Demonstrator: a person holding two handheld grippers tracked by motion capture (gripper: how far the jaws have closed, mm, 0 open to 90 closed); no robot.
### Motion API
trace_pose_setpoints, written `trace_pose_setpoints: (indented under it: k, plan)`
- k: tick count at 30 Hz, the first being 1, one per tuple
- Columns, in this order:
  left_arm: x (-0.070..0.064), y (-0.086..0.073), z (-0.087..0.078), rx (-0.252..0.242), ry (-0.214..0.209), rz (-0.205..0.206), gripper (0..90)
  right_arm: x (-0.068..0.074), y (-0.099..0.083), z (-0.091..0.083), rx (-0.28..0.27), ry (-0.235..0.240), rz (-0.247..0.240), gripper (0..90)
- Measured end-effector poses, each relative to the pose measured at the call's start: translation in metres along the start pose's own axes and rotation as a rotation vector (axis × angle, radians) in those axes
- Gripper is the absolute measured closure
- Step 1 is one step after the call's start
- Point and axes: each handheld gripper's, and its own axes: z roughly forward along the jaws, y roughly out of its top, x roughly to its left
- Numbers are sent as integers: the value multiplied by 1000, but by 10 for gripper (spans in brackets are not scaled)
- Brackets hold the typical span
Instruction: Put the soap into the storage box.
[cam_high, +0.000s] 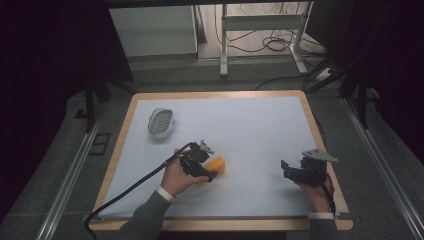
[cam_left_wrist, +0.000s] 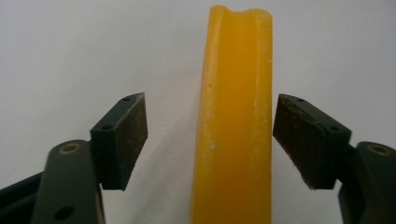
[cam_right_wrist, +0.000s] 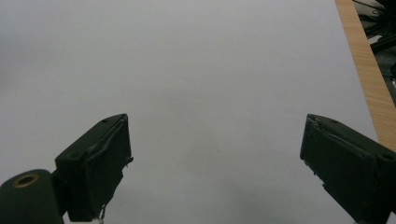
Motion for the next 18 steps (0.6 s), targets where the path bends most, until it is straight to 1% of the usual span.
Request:
trace_pose_setpoints:
  k: [1, 3, 4, 5, 6, 7, 10, 12, 14, 18]
  plan:
    - [0, 0, 2, 10, 1, 2, 307, 0, 0, 0, 1, -2, 0, 89]
    - [-1, 0, 3, 11, 3, 1, 352, 0, 0, 0, 2, -2, -2, 88]
    - [-2, -1, 5, 18, -1, 1, 352, 0, 0, 1, 1, -2, 0, 88]
    - [-3, -1, 5, 10, -5, 2, 458, 0, 0, 1, 3, -3, -3, 88]
    - [-5, -2, 6, 7, -21, -2, 488, 0, -1, 1, 3, -5, -4, 88]
    - [-6, -2, 7, 11, -27, -2, 510, 0, -1, 1, 3, -6, -5, 89]
    - [-5, -2, 8, 19, -10, 6, 583, 0, -1, 1, 4, -7, -6, 88]
    - [-5, -2, 8, 22, -11, 10, 597, 0, 0, 1, 5, -9, -6, 88]
    - [-6, -3, 7, 23, -3, 20, 605, 1, 0, 0, 8, -10, -6, 88]
    - [-4, -3, 6, 26, -18, 28, 610, 1, 0, 0, 3, -13, -7, 88]
